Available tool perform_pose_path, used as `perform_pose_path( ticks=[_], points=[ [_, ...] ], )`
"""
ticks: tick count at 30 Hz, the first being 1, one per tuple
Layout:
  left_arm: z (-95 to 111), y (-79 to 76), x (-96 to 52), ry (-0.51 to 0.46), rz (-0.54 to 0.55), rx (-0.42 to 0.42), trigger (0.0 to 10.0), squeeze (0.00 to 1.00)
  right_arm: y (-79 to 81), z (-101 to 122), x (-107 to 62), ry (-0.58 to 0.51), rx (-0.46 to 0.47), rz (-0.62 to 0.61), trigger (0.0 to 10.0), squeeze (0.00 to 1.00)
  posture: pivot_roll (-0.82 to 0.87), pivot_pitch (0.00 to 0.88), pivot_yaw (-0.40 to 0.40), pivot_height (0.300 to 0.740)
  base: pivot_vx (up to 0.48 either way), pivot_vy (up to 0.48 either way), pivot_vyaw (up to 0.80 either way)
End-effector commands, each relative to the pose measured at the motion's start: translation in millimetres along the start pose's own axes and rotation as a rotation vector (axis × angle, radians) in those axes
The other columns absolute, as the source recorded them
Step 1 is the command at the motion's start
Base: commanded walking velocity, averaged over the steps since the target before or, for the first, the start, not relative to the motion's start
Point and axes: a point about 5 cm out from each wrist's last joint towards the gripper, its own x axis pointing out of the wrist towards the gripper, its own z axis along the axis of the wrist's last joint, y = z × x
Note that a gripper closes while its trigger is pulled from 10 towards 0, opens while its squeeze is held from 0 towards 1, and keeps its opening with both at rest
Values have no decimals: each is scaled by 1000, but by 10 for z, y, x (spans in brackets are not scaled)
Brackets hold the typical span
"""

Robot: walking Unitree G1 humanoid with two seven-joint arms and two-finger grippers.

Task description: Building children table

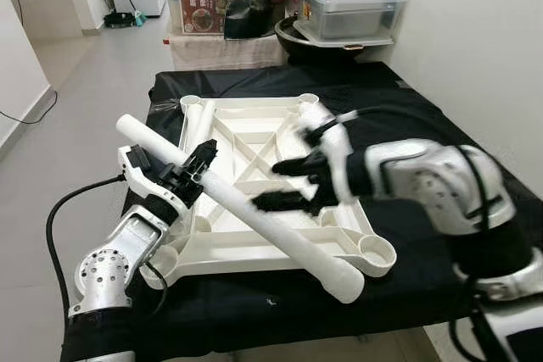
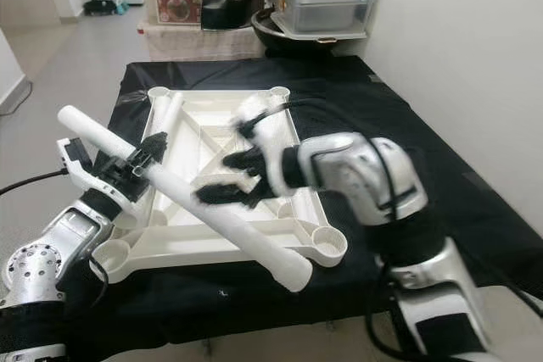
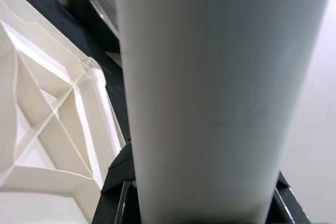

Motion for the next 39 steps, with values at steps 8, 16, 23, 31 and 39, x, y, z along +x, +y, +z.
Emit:
perform_pose_path(
  ticks=[8, 16, 23, 31, 39],
  points=[
    [-38, -61, 31, 15, -23, 26, 10000, 0, 51, -110, 303, 112, 46, 4, 10000, 0, 39, 0, -41, 740, 0, 0, 0],
    [-67, -75, 37, 24, -28, 34, 10000, 0, -41, -141, 392, 145, 51, -92, 10000, 0, 43, 0, -49, 740, 0, 0, 0],
    [-106, -71, 39, 32, -27, 38, 10000, 0, -79, -179, 432, 167, 58, -131, 10000, 0, 39, 0, -49, 740, 0, 0, 0],
    [-124, -99, 73, 40, -41, 39, 10000, 0, -50, -286, 523, 231, 31, -124, 10000, 0, 38, 0, -49, 740, 0, 0, 0],
    [-148, -102, 73, 50, -50, 39, 10000, 0, -111, -528, 552, 330, 14, -143, 9373, 0, 33, 0, -54, 740, 0, 0, 0]
  ],
)
